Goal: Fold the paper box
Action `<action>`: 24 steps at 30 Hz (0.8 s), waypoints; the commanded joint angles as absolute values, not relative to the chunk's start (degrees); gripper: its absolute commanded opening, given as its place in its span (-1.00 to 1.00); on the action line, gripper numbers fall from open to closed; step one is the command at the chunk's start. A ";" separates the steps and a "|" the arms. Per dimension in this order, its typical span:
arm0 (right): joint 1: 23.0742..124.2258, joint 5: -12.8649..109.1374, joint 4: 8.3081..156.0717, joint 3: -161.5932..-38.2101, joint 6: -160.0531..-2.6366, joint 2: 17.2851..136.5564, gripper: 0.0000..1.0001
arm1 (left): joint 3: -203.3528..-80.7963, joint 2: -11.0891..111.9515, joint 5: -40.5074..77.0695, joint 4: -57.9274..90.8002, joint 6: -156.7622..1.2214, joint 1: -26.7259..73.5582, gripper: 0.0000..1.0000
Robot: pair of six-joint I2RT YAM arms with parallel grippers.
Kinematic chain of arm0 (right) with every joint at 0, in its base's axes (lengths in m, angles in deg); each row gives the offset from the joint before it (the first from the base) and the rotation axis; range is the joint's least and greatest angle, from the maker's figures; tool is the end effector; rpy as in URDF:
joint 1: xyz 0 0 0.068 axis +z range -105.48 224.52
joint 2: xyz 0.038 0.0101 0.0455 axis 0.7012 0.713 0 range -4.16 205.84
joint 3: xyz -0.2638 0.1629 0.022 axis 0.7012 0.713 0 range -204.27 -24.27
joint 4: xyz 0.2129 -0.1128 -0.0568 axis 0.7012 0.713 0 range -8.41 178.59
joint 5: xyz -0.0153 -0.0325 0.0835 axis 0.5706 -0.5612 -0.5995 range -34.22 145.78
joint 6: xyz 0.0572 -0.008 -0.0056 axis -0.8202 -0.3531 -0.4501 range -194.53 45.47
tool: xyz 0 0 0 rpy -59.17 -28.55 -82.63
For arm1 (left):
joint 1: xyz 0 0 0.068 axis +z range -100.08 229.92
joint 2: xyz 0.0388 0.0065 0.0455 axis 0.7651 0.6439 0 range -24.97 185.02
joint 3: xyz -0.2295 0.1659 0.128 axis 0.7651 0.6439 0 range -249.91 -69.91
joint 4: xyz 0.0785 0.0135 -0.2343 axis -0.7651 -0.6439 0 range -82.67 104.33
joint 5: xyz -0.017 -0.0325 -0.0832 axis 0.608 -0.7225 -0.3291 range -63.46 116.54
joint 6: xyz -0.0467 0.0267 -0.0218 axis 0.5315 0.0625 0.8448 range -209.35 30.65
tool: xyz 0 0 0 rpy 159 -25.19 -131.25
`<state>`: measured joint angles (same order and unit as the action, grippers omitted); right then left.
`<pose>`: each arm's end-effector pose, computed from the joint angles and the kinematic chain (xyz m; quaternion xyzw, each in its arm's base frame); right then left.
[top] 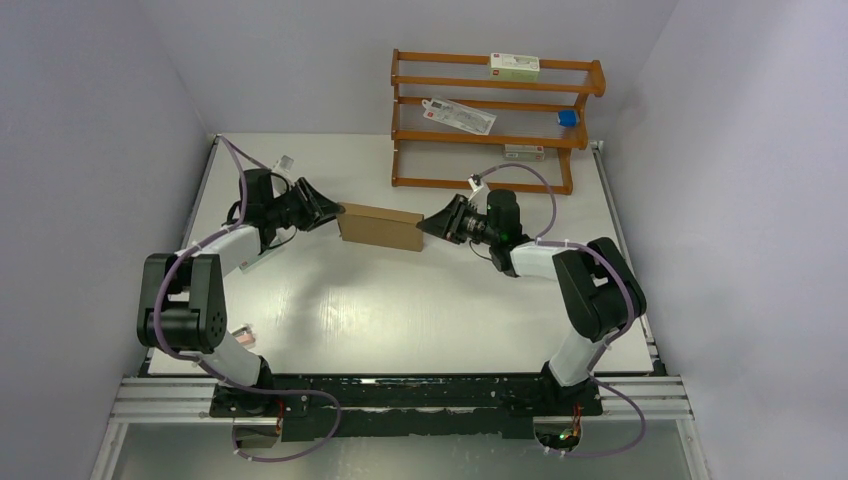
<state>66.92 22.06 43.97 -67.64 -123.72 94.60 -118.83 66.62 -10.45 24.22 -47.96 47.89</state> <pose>0.3144 0.1546 0.2247 0.0128 0.7917 0.5199 0.3205 0.3273 -0.0367 0.2466 -0.1374 0.8351 -0.4267 0.3189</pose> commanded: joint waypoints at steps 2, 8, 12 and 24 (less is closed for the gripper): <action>66.40 21.55 56.04 -66.72 -122.96 97.73 -0.48 | -114.83 67.48 -8.64 17.97 -51.44 47.66 -0.23; 65.80 19.70 55.37 -70.81 -125.40 97.12 0.15 | -115.44 66.06 -5.87 15.33 -53.57 47.24 -0.24; 65.72 19.28 53.99 -72.94 -127.29 97.99 0.25 | -116.19 65.65 -4.60 14.42 -54.48 46.52 -0.23; 61.65 18.93 60.72 -75.78 -118.47 91.77 0.63 | -117.38 65.81 -3.72 12.78 -55.02 45.98 -0.23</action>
<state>64.34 17.67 54.35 -73.26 -126.52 96.96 -118.09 64.06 -7.83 22.67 -51.24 47.02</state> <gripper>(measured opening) 0.809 0.391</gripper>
